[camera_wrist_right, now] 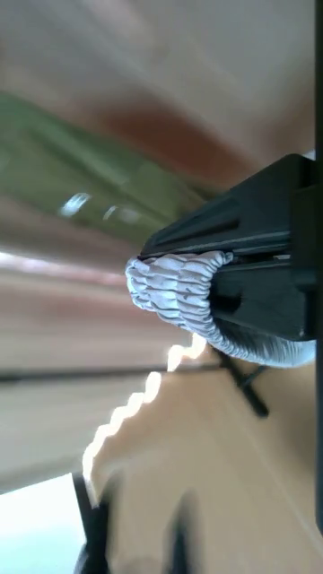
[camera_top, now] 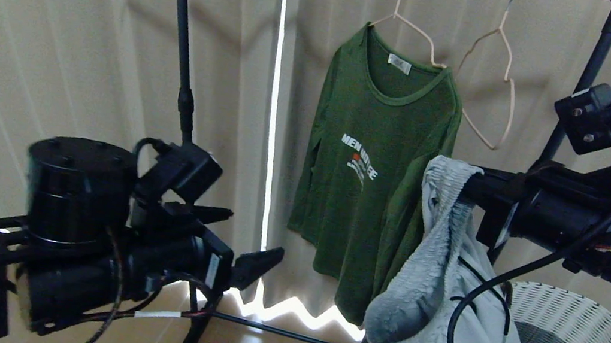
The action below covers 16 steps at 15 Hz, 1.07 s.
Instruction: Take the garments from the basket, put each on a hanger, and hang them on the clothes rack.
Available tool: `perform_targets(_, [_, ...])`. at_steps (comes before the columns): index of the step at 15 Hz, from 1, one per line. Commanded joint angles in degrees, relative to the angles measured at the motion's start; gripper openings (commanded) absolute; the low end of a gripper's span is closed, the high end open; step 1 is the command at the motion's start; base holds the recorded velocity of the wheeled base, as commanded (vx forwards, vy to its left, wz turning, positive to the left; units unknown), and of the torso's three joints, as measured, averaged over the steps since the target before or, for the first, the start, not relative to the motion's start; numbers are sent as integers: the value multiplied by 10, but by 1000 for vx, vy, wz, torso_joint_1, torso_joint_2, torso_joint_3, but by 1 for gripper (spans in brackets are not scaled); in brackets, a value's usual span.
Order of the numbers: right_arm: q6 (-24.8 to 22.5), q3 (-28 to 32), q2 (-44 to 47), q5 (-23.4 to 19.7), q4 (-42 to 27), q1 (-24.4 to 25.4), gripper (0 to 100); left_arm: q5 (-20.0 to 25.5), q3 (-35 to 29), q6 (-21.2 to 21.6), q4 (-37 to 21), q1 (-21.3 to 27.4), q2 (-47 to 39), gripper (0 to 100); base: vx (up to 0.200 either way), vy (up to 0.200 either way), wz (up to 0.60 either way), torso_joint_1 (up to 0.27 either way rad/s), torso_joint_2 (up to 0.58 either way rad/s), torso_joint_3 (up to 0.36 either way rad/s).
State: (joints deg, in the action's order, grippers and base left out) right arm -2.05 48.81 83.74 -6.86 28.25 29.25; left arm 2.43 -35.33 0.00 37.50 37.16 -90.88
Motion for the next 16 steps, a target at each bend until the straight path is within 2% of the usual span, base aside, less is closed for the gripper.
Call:
perform_targets(1, [0,7,3,-1,0,8,0,4,-34,-1,11,51,-92,100,0,0,0,0,0,0])
perform_targets(2, [8,13,4,-1,0,21,0,9,-33,-1,30,76,-115,100,0,0,0,0,0,0])
perform_targets(4, [19,16,4,-10,1,32,0,31,-34,-1,47,87,-136,100,0,0,0,0,0,0])
perform_targets(5, [32,17,2,-33,1,40,0,66,-40,-1,57,91,-154,100,0,0,0,0,0,0])
perform_targets(6, [39,19,1,-41,1,41,0,79,-41,-2,61,93,-161,100,0,0,0,0,0,0])
perform_targets(8, [40,21,0,-42,1,42,0,79,-51,-2,72,99,-176,100,0,0,0,0,0,0])
perform_targets(11, [42,23,-12,-47,1,58,0,76,-69,-14,121,92,-215,100,0,0,0,0,0,0])
perform_targets(13, [66,24,-27,-66,1,66,0,75,-74,-20,131,92,-230,100,0,0,0,0,0,0])
perform_targets(16, [71,26,-37,-69,0,69,0,74,-75,-20,136,91,-238,100,0,0,0,0,0,0])
